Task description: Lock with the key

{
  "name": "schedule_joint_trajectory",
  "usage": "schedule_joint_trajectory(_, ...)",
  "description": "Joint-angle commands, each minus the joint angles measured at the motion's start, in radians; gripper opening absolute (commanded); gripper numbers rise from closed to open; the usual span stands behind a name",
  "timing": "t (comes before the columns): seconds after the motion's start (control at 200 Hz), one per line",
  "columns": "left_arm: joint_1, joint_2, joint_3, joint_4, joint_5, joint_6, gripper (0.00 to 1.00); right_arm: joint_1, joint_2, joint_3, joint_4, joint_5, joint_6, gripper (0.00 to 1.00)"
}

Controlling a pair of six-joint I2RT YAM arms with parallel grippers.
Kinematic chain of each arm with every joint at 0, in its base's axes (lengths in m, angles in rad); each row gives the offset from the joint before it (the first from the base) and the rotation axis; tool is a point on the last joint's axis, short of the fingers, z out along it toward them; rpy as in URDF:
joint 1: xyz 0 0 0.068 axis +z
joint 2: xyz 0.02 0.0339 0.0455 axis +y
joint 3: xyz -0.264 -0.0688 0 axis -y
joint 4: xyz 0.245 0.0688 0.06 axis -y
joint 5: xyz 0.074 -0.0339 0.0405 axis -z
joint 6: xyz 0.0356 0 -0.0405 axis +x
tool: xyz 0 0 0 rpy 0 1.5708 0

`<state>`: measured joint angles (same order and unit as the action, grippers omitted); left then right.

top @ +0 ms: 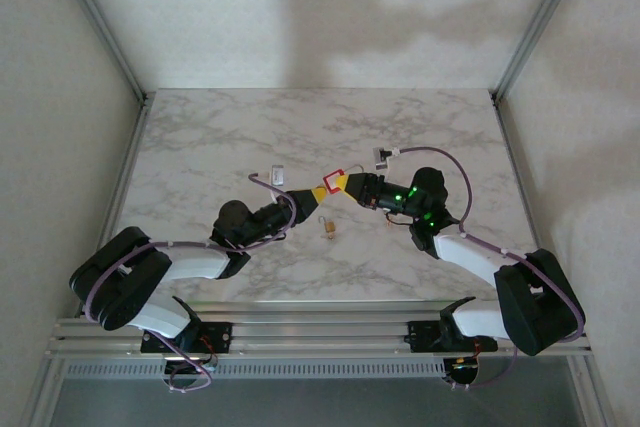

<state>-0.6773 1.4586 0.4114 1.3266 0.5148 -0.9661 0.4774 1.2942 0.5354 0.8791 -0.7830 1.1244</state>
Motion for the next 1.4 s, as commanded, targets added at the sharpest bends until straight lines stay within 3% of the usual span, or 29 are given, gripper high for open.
schedule_joint_trajectory(0.0, 0.01, 0.008, -0.011, 0.109, 0.04, -0.009, 0.34, -0.001, -0.001, 0.009, 0.031, -0.002, 0.004, 0.0)
schedule_joint_trajectory(0.27, 0.019, 0.019, -0.021, 0.149, 0.049, -0.026, 0.23, 0.0, 0.014, 0.009, 0.059, -0.013, 0.021, 0.0)
schedule_joint_trajectory(0.946, 0.03, 0.043, -0.02, 0.198, 0.062, -0.051, 0.14, 0.007, 0.04, 0.02, 0.083, -0.033, 0.034, 0.0)
schedule_joint_trajectory(1.141, 0.03, 0.056, -0.019, 0.222, 0.068, -0.062, 0.0, 0.007, 0.04, 0.017, 0.085, -0.032, 0.035, 0.0)
schedule_joint_trajectory(1.396, 0.03, 0.081, -0.026, 0.276, 0.071, -0.084, 0.0, 0.007, 0.034, 0.014, 0.085, -0.024, 0.034, 0.0)
